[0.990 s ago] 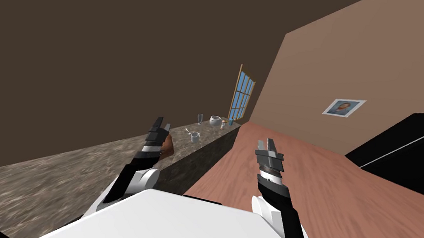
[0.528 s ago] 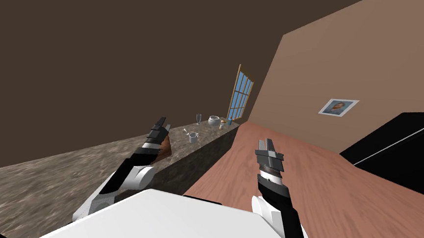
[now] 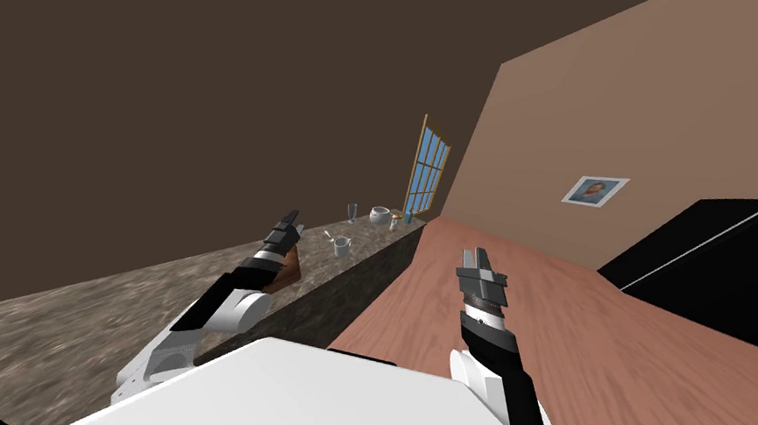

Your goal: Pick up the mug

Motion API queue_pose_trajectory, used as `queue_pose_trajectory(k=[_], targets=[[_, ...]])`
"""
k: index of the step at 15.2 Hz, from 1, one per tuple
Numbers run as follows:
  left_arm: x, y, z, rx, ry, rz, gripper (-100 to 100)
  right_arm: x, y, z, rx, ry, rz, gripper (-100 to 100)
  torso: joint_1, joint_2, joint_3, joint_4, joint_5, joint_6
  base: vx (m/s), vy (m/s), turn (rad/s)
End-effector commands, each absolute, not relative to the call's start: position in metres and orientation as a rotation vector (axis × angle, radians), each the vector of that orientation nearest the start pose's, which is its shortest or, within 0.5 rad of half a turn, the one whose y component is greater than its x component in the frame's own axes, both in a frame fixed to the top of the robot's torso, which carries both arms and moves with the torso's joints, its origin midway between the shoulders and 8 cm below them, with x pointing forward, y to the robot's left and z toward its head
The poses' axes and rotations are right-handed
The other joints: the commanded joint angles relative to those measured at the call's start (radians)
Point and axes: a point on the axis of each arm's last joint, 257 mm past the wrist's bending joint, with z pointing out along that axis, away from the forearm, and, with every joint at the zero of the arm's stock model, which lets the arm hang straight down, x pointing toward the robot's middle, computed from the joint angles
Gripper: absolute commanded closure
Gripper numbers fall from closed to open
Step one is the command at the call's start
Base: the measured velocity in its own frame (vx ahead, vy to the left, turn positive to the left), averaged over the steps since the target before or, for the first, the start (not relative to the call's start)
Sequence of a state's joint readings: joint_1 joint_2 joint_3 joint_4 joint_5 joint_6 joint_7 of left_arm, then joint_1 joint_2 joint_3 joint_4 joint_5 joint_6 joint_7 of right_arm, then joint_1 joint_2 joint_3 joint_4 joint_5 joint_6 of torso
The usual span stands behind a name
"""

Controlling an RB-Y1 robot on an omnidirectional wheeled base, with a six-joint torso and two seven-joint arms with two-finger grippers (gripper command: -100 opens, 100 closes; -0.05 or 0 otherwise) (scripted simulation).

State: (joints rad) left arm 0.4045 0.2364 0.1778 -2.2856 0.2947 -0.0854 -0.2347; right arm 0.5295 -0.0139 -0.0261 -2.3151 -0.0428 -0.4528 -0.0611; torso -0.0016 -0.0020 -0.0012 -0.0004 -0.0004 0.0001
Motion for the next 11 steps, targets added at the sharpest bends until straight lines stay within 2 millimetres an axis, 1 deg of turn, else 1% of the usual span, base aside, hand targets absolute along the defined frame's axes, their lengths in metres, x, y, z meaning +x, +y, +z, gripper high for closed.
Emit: queue_pose_trajectory(k=[1, 2, 4, 5, 7, 8, 10, 11], targets=[[0.407, 0.35, -0.017, -0.796, 0.96, -1.046, -100, 0.34, -0.294, 0.022, 0.725, 0.604, 1.342, 0, 0.0, 0.0, 0.0, 0.0, 0.0, 0.0, 0.031, -0.027, -0.039], [0.41, 0.357, -0.018, -0.799, 0.982, -1.034, -100, 0.34, -0.294, 0.022, 0.725, 0.604, 1.342, 0, 0.0, 0.0, 0.0, 0.0, 0.0, 0.0, 0.043, -0.033, -0.048], [0.413, 0.358, -0.027, -0.824, 1.01, -1.024, -100, 0.34, -0.294, 0.022, 0.725, 0.604, 1.342, 0, -0.001, -0.001, -0.001, 0.0, 0.0, 0.0, 0.039, -0.033, -0.028], [0.416, 0.365, -0.029, -0.831, 1.037, -1.01, -100, 0.34, -0.294, 0.022, 0.725, 0.604, 1.342, 0, -0.001, -0.001, -0.001, 0.0, 0.0, 0.0, 0.034, -0.032, -0.047], [0.419, 0.366, -0.038, -0.853, 1.063, -1.0, -100, 0.34, -0.294, 0.022, 0.725, 0.604, 1.342, 0, -0.001, -0.001, -0.001, 0.0, 0.0, 0.0, 0.032, -0.026, -0.028], [0.422, 0.374, -0.041, -0.864, 1.093, -0.984, -100, 0.34, -0.294, 0.022, 0.725, 0.604, 1.342, 0, 0.0, -0.001, 0.0, 0.0, 0.0, 0.0, 0.037, -0.028, -0.033], [0.424, 0.374, -0.049, -0.885, 1.118, -0.974, -100, 0.34, -0.294, 0.022, 0.725, 0.604, 1.342, 0, 0.0, -0.001, -0.001, 0.0, 0.0, 0.0, 0.039, -0.027, -0.024], [0.427, 0.383, -0.052, -0.893, 1.146, -0.959, -100, 0.34, -0.294, 0.022, 0.725, 0.604, 1.342, 0, 0.0, -0.001, -0.001, 0.0, 0.0, 0.0, 0.041, -0.031, -0.038]])
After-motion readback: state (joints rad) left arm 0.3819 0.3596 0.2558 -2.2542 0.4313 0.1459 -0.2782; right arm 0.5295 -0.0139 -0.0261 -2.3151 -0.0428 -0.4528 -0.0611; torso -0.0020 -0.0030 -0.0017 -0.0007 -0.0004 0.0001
